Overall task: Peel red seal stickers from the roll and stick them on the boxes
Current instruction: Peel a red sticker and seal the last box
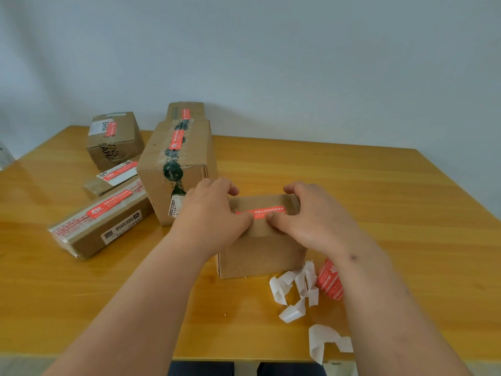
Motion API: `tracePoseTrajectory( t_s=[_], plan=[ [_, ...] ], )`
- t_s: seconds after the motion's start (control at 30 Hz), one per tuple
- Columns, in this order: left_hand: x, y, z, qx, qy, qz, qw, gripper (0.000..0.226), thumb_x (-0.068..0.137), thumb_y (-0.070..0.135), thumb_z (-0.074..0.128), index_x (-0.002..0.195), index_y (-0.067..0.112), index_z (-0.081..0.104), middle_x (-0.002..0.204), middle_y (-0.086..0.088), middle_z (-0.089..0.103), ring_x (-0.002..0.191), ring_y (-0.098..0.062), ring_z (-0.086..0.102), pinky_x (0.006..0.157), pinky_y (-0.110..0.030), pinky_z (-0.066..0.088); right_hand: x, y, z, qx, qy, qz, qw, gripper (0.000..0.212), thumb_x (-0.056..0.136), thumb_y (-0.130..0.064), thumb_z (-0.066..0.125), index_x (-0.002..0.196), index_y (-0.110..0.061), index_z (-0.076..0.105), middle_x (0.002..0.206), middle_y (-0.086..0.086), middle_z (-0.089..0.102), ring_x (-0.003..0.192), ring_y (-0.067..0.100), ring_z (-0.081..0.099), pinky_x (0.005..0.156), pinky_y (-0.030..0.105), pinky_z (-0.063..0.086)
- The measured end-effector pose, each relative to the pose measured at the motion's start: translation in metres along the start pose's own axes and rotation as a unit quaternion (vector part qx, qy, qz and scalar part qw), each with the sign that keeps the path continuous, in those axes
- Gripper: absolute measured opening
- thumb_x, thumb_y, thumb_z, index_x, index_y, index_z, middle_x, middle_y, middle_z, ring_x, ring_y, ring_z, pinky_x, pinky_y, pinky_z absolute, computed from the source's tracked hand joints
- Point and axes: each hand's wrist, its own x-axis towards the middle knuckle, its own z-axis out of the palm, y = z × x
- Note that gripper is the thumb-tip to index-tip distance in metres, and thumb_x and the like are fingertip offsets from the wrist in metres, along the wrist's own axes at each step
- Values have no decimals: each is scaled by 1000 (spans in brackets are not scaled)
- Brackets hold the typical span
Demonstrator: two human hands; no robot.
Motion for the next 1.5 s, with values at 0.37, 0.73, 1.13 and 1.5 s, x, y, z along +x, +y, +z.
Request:
tracePoseTrajectory(
  t_s=[0.37, 0.73, 1.13, 1.5],
  plan=[
    [-12, -12, -4, -148, -33, -16, 988, 52, 83, 27, 71, 130, 30, 48, 119, 10, 42, 111, -12, 43, 95, -31, 44, -8, 13, -12, -7, -158, -44, 986, 107, 66, -47, 80, 150, -39, 14, 157, -19, 5, 136, 15, 30, 94, 28, 35],
    [-18, -20, -24, -411, -49, -85, 906, 64, 72, 52, 76, 126, 31, 50, 124, 5, 58, 106, -16, 60, 86, -34, 51, 1, 3, -26, 359, -64, 48, 930, 39, 84, -53, 63, 114, -28, 58, 109, -2, 67, 93, 18, 67, 78, 39, 56],
    [-27, -12, -25, -306, -124, -53, 943, 66, 68, 45, 80, 126, 41, 50, 112, 14, 63, 99, -7, 60, 76, -21, 47, 9, 22, -37, 454, -202, 109, 861, 89, 54, -91, 56, 111, -24, 70, 116, 10, 69, 109, 33, 65, 93, 55, 49],
    [-4, -4, -5, -22, -84, -126, 988, 69, 87, 67, 47, 134, 16, 45, 89, 0, 68, 73, -18, 69, 65, -38, 61, 18, 6, -12, 53, -95, 120, 987, 62, 98, -58, 28, 136, -13, 47, 138, 9, 51, 120, 28, 51, 94, 36, 38]
  ],
)
